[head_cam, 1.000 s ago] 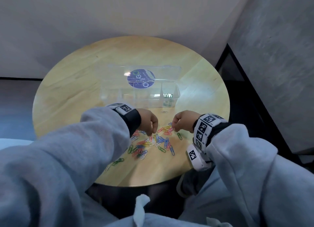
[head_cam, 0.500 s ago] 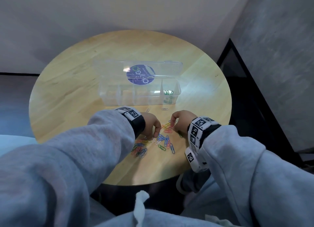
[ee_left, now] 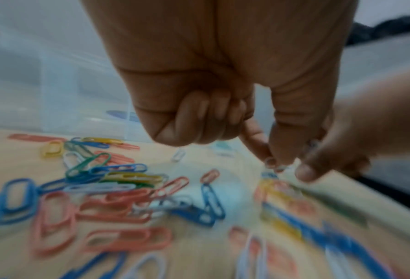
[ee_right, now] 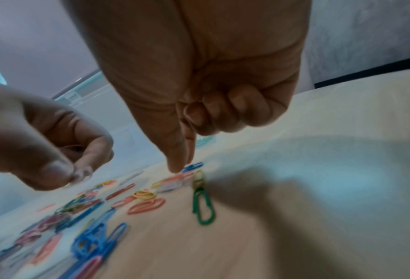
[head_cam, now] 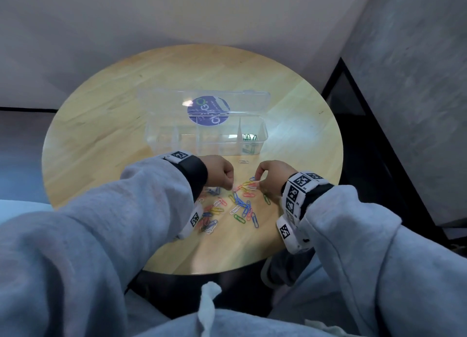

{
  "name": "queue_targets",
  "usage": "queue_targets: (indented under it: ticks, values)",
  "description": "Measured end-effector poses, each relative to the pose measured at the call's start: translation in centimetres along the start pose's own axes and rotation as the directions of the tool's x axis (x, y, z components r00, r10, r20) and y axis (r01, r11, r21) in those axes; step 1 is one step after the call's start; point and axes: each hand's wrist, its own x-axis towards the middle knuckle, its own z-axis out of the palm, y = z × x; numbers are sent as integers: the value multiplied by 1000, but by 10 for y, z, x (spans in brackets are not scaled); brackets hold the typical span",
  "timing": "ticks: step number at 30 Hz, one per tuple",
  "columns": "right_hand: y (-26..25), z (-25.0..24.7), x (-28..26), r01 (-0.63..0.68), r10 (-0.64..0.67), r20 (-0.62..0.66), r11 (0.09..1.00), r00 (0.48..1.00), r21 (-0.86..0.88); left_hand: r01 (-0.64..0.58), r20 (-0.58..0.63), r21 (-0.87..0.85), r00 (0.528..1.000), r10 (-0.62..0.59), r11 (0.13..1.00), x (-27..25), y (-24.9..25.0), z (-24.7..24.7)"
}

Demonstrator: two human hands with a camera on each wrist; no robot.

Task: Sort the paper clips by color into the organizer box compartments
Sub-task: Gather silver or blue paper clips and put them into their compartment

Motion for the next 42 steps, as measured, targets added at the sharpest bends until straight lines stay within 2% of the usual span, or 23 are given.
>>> queue_targets:
  ticks: [3,6,10,16,18,21,23,24,26,28,31,33,38,40,42]
  values:
    - [0,3,2,25,-25,-22,1000,999,4,74,-29,-137,996,-79,988,-4,-3,-10]
    - [-4,5,0,55,-53,37,998,998,-37,129,15,-341,991,-132,931,-6,-6,-16]
    - [-8,11,1,70,-65,63,995,996,-68,146,45,-608,988,-150,781,-7,-8,-21]
    - [-11,13,1,82,-71,78,986,994,-142,76,29,-832,995,-94,550,-9,-11,-25]
    - [-9,10,1,71,-65,81,995,995,-72,50,20,-883,997,-68,466,-10,-12,-27]
    - [-7,-3,3,-9,-12,114,984,993,177,37,15,-924,998,-60,380,-13,-12,-33]
    - [-10,-15,5,-72,-2,169,900,986,431,51,28,-935,997,-70,350,-13,-10,-38]
    - [-12,-20,6,-111,-8,197,804,980,584,59,31,-936,996,-85,346,-12,-9,-41]
    - [-19,-26,10,-167,-20,212,545,977,822,71,34,-946,992,-121,318,-10,-7,-48]
    - [-26,-30,15,-160,13,166,343,986,925,83,40,-965,984,-174,250,-7,-7,-56]
    - [-36,-35,20,-103,51,97,151,994,983,81,46,-988,968,-245,131,0,-6,-68]
    - [-41,-41,24,-101,53,98,76,994,992,75,50,-993,965,-259,89,5,-5,-73]
    - [-54,-54,34,-128,30,131,-70,991,989,61,46,-997,971,-236,53,21,-7,-78]
    - [-57,-58,37,-138,20,140,-82,990,987,65,51,-996,972,-229,56,28,-6,-79]
    - [-61,-62,39,-152,21,153,-50,988,987,66,50,-996,972,-228,65,33,-3,-79]
